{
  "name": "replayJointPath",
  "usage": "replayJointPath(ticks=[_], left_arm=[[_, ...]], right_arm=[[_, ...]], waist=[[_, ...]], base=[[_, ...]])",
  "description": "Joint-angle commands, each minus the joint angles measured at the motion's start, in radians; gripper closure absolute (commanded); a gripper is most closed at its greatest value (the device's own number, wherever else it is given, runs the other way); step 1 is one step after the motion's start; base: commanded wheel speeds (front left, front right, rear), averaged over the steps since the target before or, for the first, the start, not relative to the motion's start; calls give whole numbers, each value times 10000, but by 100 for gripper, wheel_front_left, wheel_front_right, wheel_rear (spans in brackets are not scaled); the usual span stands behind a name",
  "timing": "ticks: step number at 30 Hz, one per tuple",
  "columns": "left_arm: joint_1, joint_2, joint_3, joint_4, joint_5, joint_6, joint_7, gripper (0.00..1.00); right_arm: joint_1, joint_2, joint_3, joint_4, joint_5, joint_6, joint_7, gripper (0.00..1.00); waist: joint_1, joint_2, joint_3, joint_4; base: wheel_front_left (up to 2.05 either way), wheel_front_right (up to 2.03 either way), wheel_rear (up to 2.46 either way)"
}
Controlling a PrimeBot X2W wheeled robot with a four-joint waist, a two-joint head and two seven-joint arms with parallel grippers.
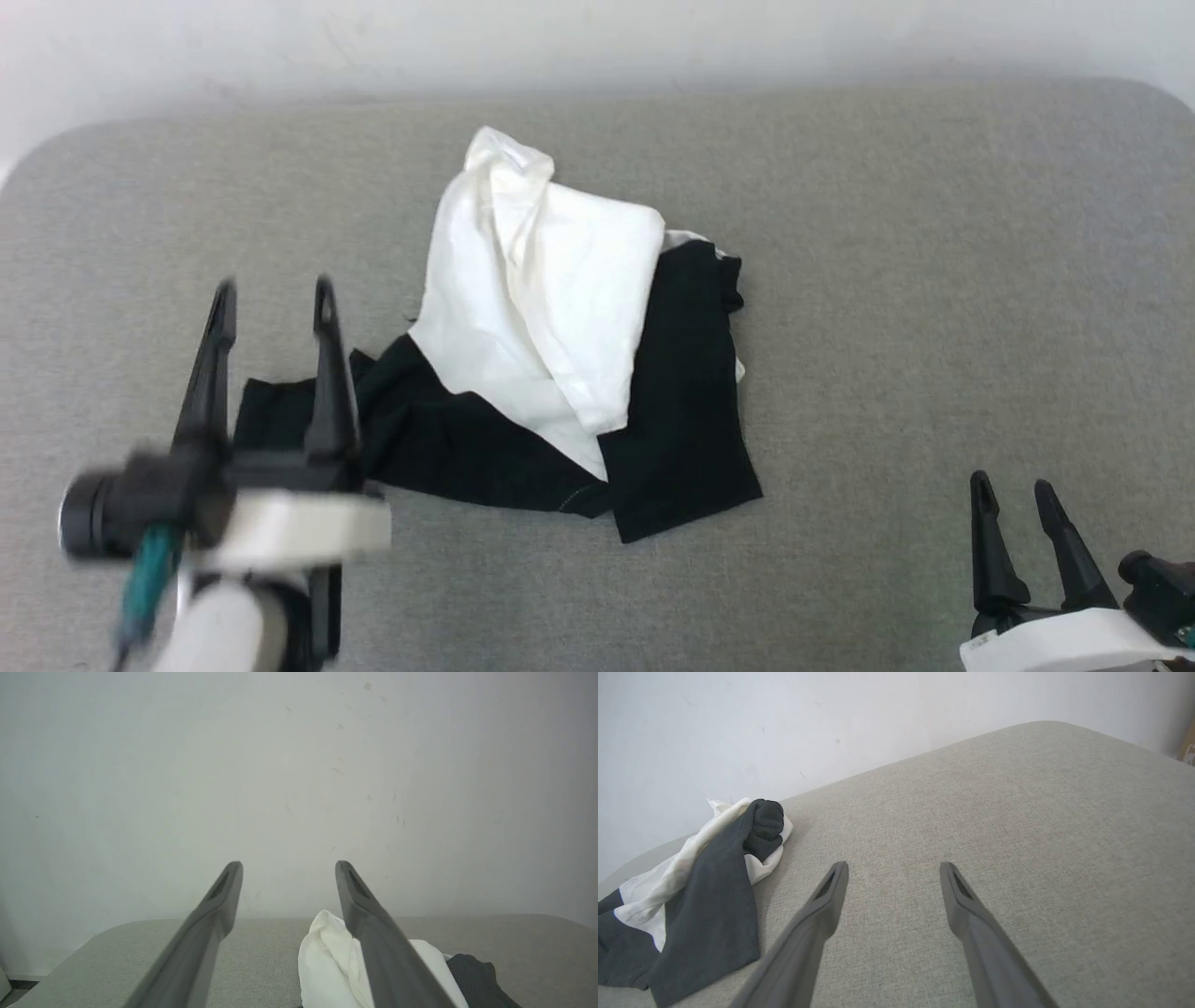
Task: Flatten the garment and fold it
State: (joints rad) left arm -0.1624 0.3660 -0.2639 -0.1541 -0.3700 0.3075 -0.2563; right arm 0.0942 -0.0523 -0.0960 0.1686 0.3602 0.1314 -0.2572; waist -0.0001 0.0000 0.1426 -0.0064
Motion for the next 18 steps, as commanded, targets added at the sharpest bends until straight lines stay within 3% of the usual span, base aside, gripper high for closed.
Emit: replayJointPath(ticks=[1,4,7,14,18], left_arm=[[470,-165,174,-457,363,170,-46,0],[1815,-651,381,-1209,983,459,-50,0],[2774,-1174,637,-1407,1136,462,-52,0],[3376,-1702,1011,-1357,1759,-40,-53,0],[3359,-1990,1099,-1330,2032,-350,-54,0]], right_arm=[[115,20,-3,-63,-43,-7,-46,0],[198,20,-50,-84,-54,-7,-46,0],[302,20,-50,-109,-128,-7,-46,0],[142,20,188,-622,-834,-7,44,0],[-355,20,673,-1387,-1291,-7,1159,0]], waist=[[1,0,-229,117],[1,0,-366,134],[1,0,-475,213],[1,0,-464,487],[1,0,-316,651]], base=[[0,0,0],[0,0,0],[0,0,0],[0,0,0],[0,0,0]])
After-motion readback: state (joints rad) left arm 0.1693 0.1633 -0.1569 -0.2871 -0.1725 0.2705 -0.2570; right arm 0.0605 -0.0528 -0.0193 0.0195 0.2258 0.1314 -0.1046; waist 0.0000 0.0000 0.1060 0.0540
